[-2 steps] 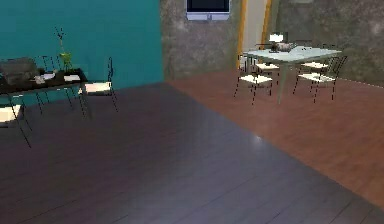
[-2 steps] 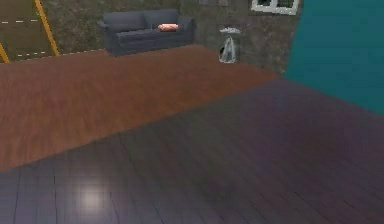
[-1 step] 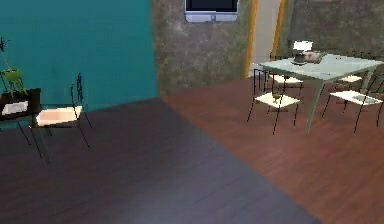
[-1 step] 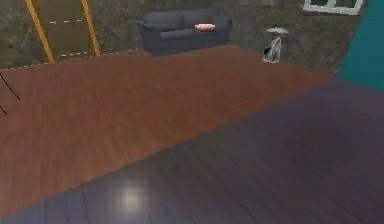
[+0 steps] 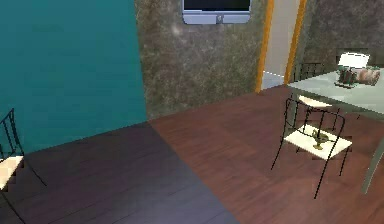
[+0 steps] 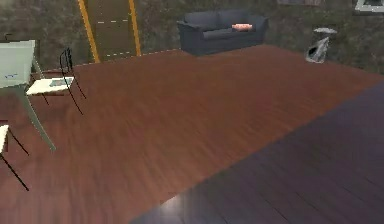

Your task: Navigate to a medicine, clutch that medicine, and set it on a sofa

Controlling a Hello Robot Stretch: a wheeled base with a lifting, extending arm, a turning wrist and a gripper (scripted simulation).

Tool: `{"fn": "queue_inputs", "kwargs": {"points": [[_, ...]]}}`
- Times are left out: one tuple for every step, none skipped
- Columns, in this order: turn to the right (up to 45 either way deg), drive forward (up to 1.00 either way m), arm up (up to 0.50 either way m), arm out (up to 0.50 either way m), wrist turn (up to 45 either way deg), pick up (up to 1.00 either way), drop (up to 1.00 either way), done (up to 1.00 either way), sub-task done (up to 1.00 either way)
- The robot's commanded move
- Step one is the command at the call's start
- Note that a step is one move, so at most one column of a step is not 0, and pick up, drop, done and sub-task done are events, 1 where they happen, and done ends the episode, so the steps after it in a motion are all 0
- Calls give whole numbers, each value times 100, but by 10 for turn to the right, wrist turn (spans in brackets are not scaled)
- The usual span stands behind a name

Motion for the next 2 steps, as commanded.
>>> {"fn": "queue_inputs", "kwargs": {"points": [[30,0,0,0,0,0,0,0,0],[0,100,0,0,0,0,0,0,0]]}}
